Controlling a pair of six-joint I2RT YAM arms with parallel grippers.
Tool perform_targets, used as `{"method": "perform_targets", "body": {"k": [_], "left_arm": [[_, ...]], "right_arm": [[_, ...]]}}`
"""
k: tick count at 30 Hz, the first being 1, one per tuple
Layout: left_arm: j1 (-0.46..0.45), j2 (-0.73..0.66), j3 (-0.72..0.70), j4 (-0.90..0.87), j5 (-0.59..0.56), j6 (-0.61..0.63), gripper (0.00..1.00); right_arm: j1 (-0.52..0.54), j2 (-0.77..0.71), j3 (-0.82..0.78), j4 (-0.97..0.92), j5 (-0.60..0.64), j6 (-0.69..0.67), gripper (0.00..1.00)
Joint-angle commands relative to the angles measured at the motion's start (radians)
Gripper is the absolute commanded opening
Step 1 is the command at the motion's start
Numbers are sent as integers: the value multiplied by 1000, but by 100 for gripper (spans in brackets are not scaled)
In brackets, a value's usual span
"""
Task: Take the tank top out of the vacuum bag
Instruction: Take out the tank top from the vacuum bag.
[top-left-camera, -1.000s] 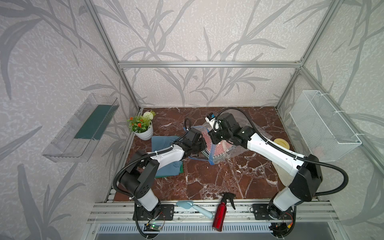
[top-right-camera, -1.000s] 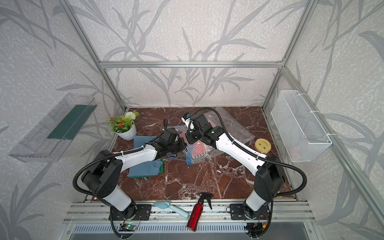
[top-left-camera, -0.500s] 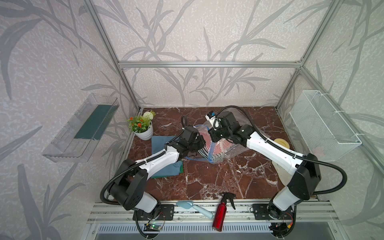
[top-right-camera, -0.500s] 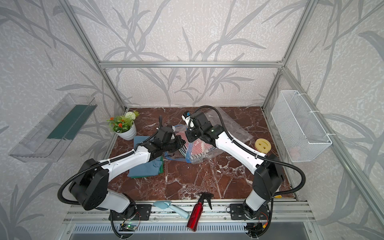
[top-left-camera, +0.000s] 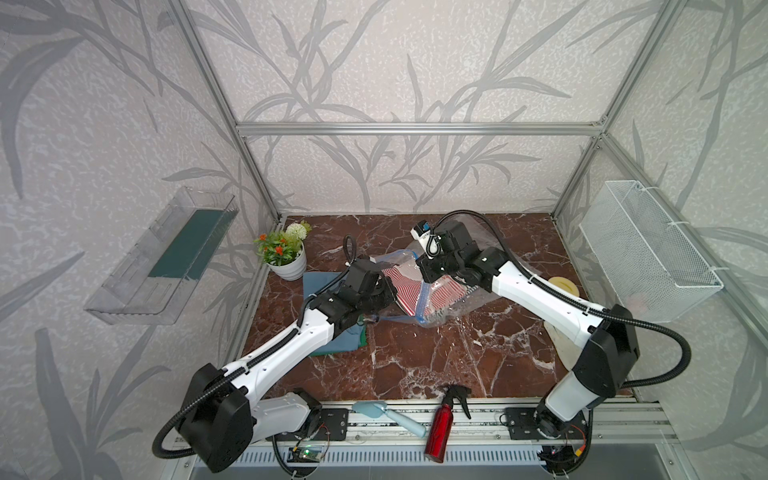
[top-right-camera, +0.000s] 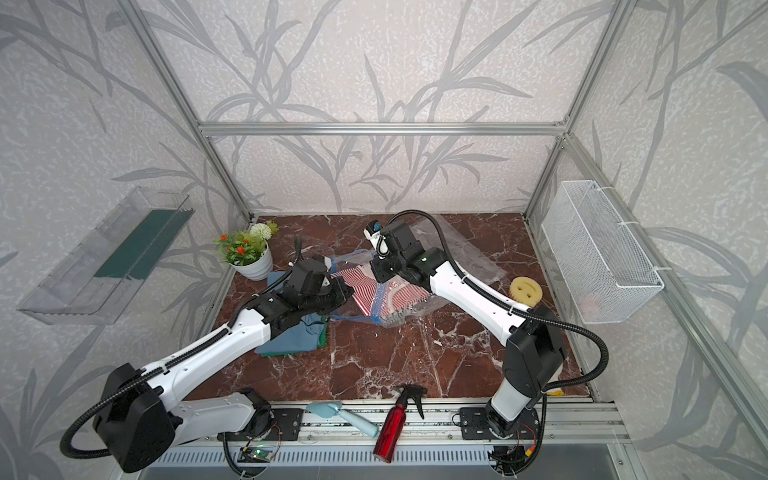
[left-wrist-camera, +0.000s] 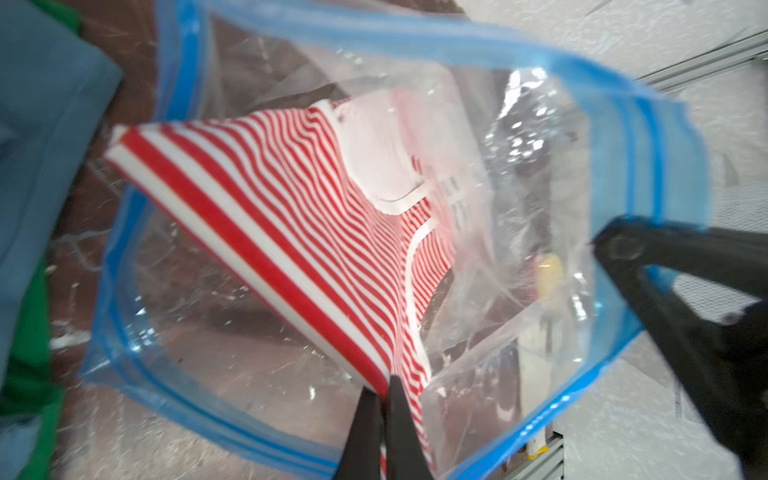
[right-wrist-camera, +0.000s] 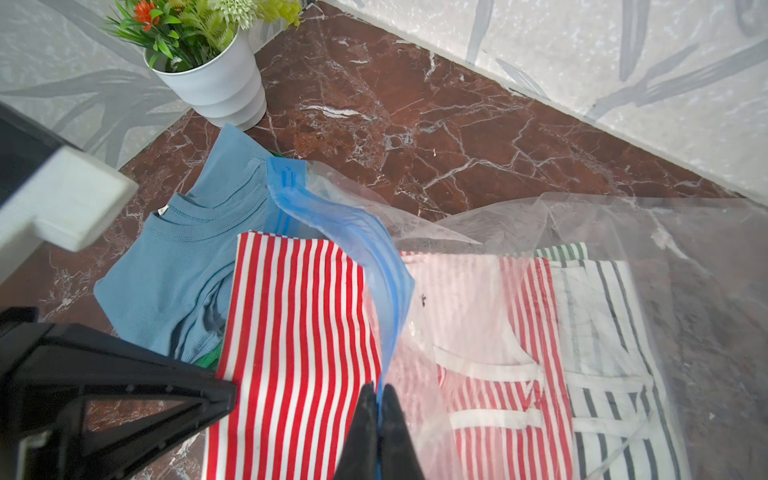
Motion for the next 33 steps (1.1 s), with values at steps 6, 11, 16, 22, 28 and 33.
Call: {"method": "perform_targets", "body": {"k": [6,11,16,22,28,33], "left_arm": [[-1,-97,-101,-101,-86,-71,0],[-1,-111,-116,-136,-109,-80,0],[0,-106,-137,-116,-116,-96,0],[1,-115,-156,-96,-123,-126,2],[0,-131,-168,-93,-128,-143,22],[1,-138,-170,-108,-138,-153,38]], "right_arm": [[-5,-16,-24,3,-25,4,0],[-5,-13,-24,3,-35,8,0],[-6,-10,-22,4,-37,8,0],[-5,-6,-19,3,-40,8,0],[-5,0,-15,4,-46,8,0],[-4,4,-13,3,-48,5,0]]}}
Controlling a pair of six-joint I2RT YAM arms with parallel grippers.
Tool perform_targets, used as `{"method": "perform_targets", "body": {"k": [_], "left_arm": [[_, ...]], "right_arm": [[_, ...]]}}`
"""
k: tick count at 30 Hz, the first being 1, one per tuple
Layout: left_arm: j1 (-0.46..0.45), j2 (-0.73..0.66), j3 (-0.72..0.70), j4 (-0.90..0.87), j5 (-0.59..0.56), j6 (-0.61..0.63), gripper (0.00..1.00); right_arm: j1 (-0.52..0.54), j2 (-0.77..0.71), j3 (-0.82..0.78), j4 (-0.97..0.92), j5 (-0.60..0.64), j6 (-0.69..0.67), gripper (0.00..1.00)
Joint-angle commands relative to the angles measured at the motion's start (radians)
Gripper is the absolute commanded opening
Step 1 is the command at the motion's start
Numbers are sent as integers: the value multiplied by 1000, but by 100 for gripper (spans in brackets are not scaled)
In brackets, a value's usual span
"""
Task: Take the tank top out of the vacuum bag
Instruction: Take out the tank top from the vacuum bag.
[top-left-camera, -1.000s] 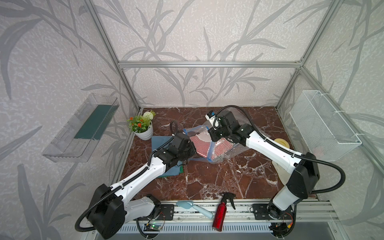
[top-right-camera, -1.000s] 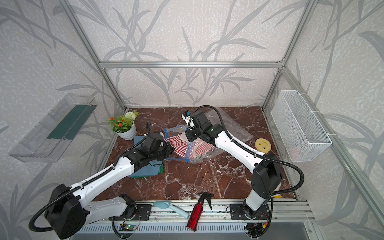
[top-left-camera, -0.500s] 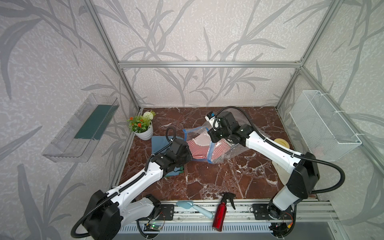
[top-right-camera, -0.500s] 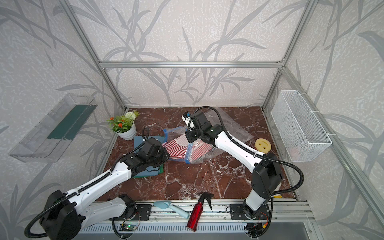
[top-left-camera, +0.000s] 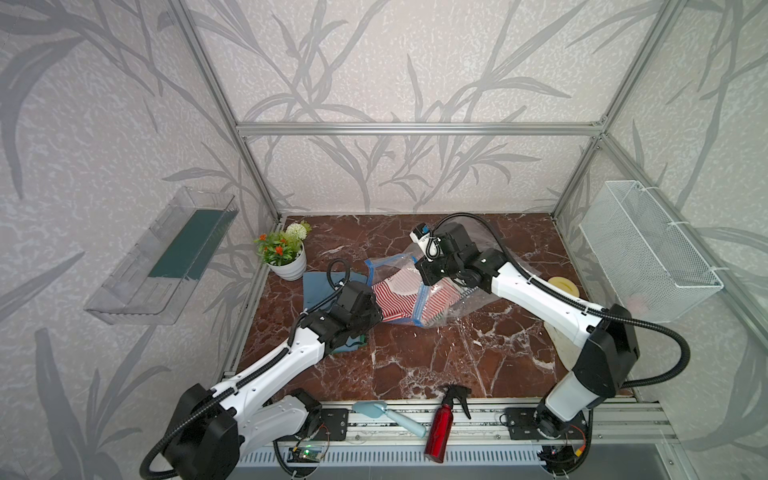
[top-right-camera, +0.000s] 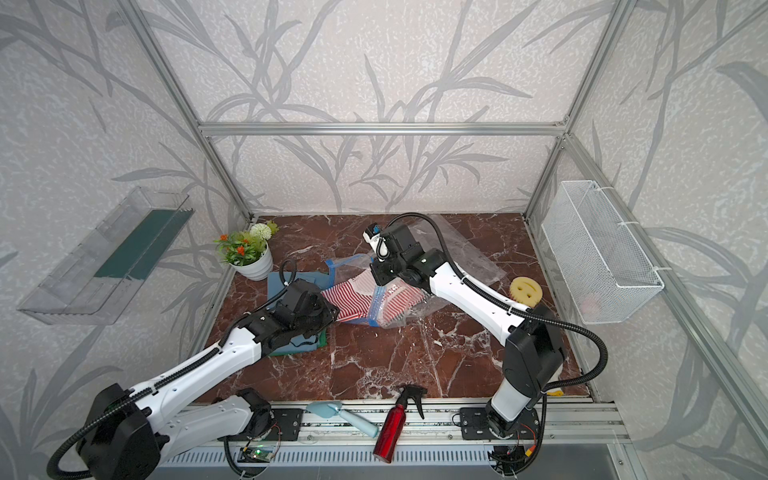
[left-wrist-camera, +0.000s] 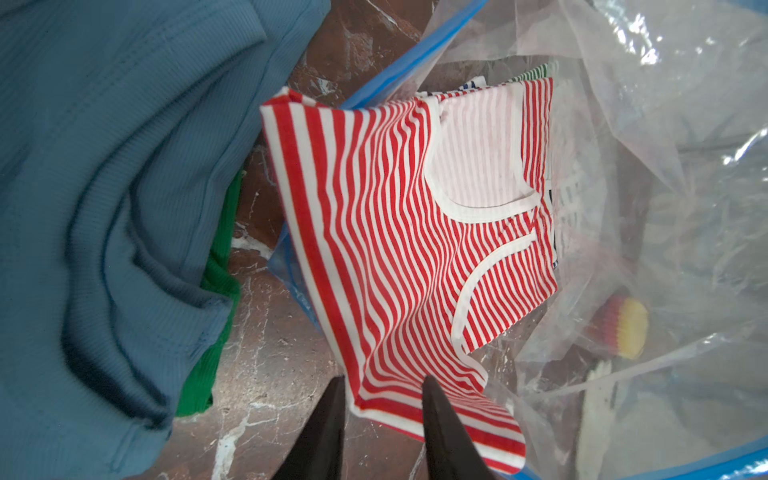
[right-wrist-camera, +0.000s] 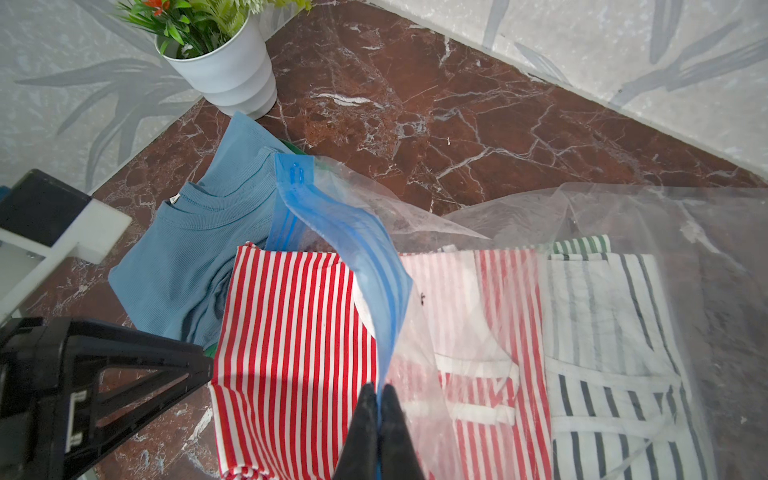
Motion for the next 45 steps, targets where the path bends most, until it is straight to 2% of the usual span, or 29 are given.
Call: {"method": "perform_targets", "body": {"k": [1,8,14,18,34,45], "left_arm": [[0,-23,-13,-18,-34,-27,41],[29,-57,-74,20,-56,-99,58],[95,-34,-111,154,9,-100,63],[126,18,-114,219,52,-110,63],[129,213,-61,353,129,-145,62],[129,341,-22,433,126,-167,52]], "right_arm": [[-6,3,3,3,-4,1,0],[-5,10,9,-1,-9,-1,0],[-5,11,9,-2,-14,-1,0],[-6,9,5,2,-12,-1,0],[-6,6,4,3,-18,-3,0],[-6,-1,1,-2,-16,-8,0]]}}
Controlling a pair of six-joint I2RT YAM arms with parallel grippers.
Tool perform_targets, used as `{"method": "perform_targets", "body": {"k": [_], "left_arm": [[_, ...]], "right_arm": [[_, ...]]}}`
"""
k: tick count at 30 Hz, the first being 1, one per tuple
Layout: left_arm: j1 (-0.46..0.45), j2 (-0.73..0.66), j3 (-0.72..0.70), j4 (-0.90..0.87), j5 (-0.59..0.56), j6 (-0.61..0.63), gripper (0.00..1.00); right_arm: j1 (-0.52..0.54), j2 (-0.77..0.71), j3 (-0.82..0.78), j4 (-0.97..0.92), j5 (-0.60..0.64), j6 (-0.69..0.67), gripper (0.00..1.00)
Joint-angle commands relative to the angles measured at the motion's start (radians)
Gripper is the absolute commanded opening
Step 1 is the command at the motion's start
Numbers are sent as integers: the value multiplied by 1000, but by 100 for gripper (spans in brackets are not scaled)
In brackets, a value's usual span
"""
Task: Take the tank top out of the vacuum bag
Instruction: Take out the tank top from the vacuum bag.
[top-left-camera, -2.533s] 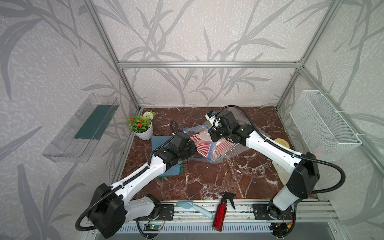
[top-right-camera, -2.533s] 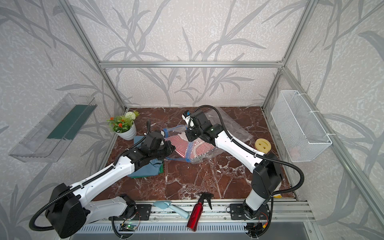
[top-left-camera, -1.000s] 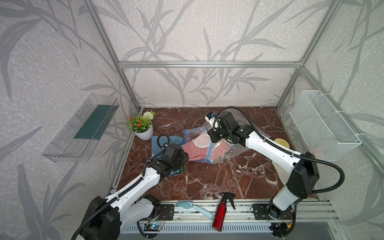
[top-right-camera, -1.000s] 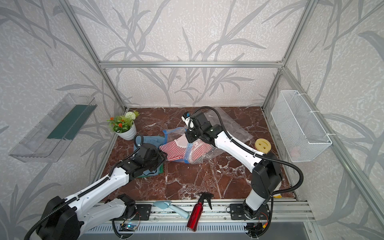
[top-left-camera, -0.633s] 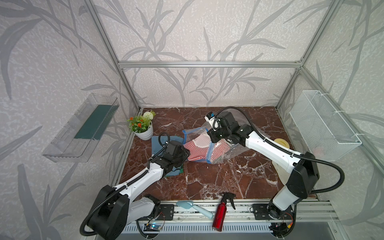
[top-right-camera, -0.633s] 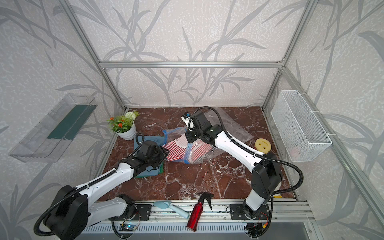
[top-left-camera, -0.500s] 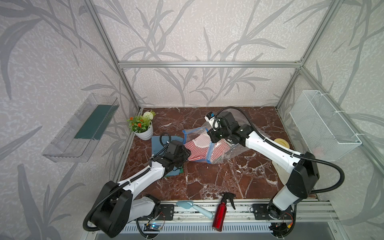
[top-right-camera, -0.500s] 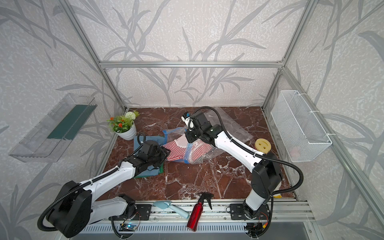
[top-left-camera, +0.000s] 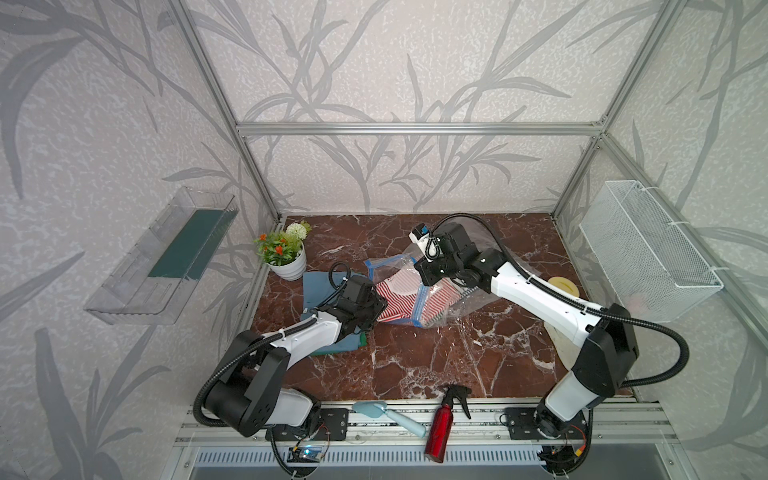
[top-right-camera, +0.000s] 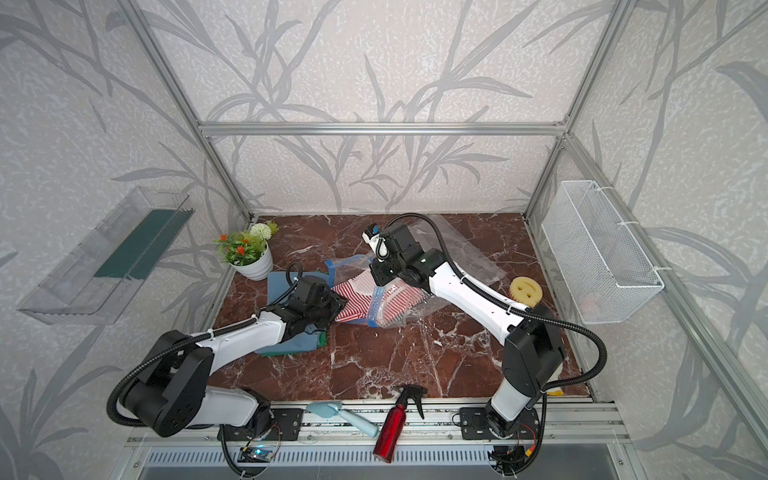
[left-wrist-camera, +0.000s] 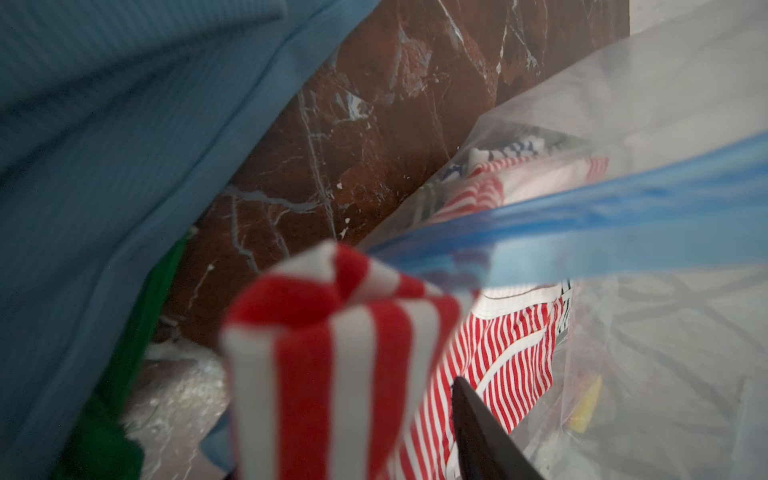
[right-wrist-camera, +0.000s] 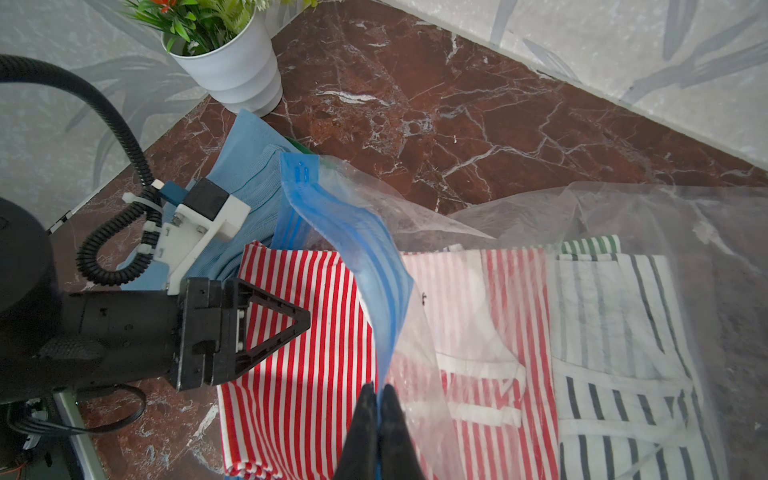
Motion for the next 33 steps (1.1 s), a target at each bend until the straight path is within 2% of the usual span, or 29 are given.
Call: {"method": "perform_targets", "body": {"k": [1,4,11,24,33], "left_arm": [[3,22,34,43,-11,-15,50],[4,33,26,93,-17,-18,40],[-1,-22,31,56,-19,-21,1],[-6,-211,138,-264,5,-117,0],[-8,-305,278,-486,-26,-142,0]], "right_arm": [[-6,-5,2,-2,3,-10,0],[-6,-4,4,-1,1,-9,0],[-7,-1,9,-5,5,-15,0],[-16,4,15,-13,3,-11,0],[-17,0,14,-16,0,-4,0]]}}
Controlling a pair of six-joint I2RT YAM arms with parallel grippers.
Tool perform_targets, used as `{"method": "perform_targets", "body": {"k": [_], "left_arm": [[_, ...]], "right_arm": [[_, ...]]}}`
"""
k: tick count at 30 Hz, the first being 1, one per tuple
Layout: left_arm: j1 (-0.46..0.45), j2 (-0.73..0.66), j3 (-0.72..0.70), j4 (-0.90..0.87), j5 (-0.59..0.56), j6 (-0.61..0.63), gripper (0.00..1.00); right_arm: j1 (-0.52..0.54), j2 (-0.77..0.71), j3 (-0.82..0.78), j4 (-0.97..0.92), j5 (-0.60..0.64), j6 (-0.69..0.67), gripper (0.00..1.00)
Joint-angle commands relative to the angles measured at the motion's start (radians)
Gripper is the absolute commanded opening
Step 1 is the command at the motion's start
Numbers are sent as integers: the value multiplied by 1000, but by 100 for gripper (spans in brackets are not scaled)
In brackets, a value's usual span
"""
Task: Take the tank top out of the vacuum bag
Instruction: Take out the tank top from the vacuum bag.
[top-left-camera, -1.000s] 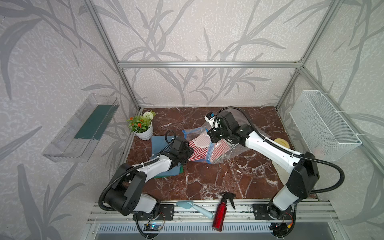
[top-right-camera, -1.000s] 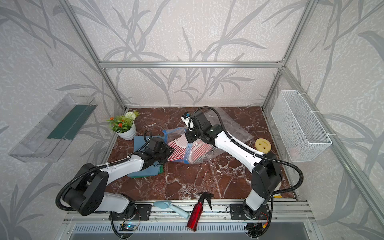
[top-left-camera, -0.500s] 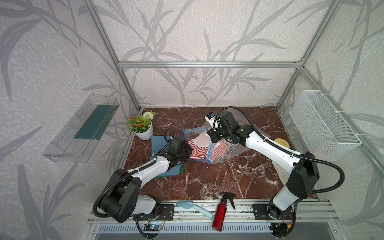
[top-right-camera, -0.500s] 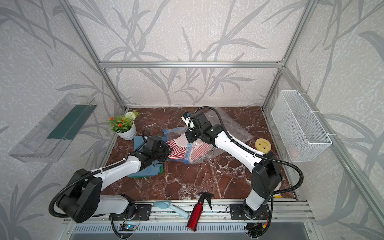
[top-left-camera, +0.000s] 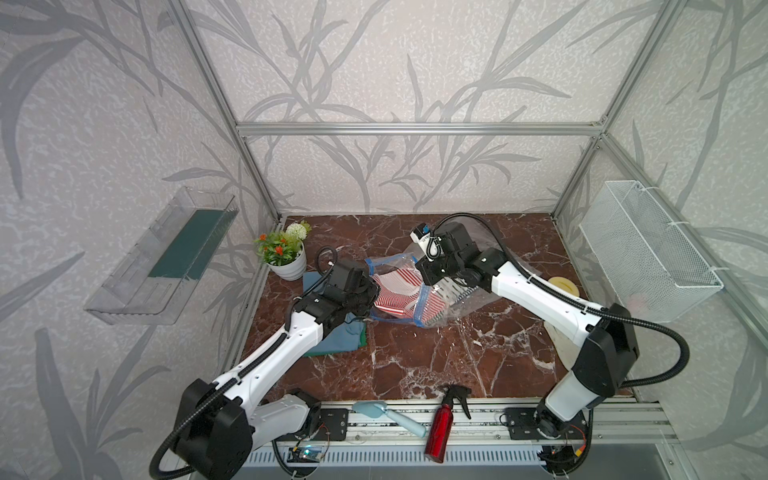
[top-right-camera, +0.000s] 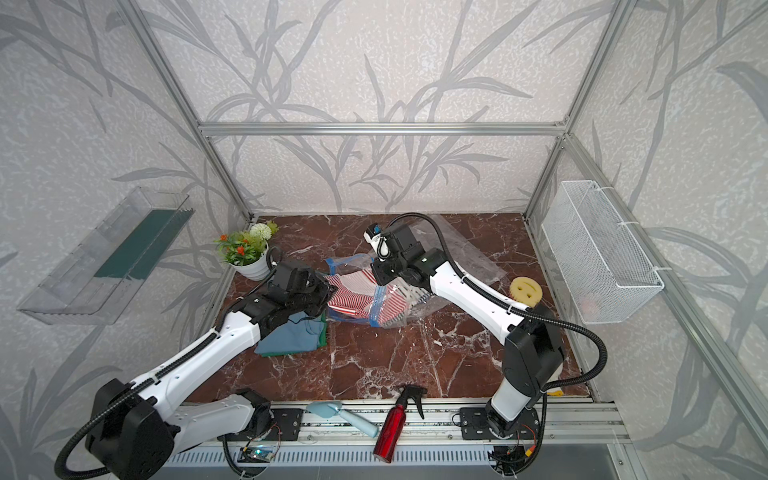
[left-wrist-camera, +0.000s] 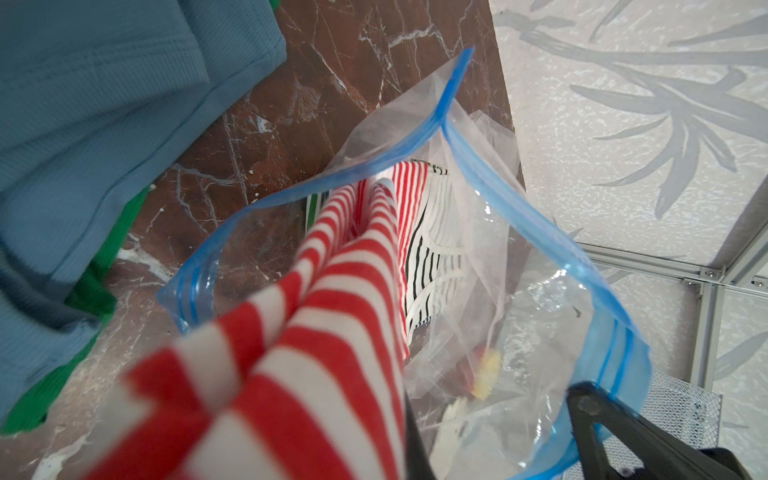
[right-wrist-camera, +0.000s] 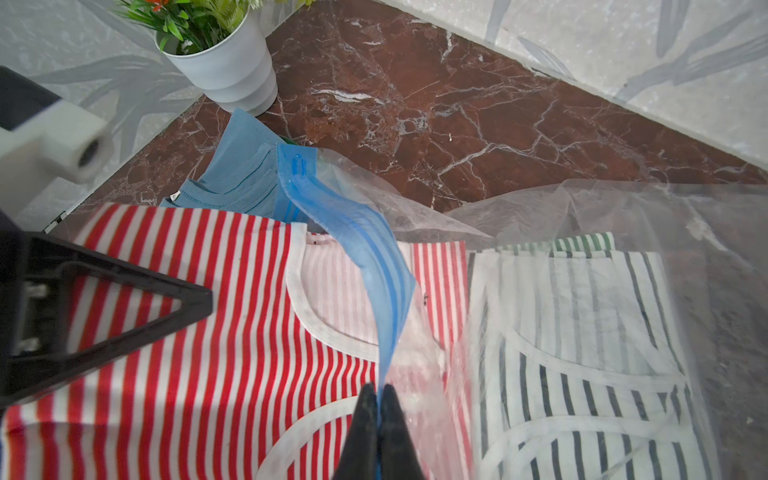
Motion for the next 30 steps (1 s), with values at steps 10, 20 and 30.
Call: {"method": "perform_targets", "body": {"k": [10,20,30], "left_arm": [[-1,-90,186,-222,-87,-24,0],[0,-127,314,-275,-174,20,0],[6,-120,429,-367,-303,28,0]], "right_arm": [[-7,-9,16,-32,10,-7,0],[-14,-5,6,-40,23,3,0],[-35,-9,-12,-60,28,27,0]]}}
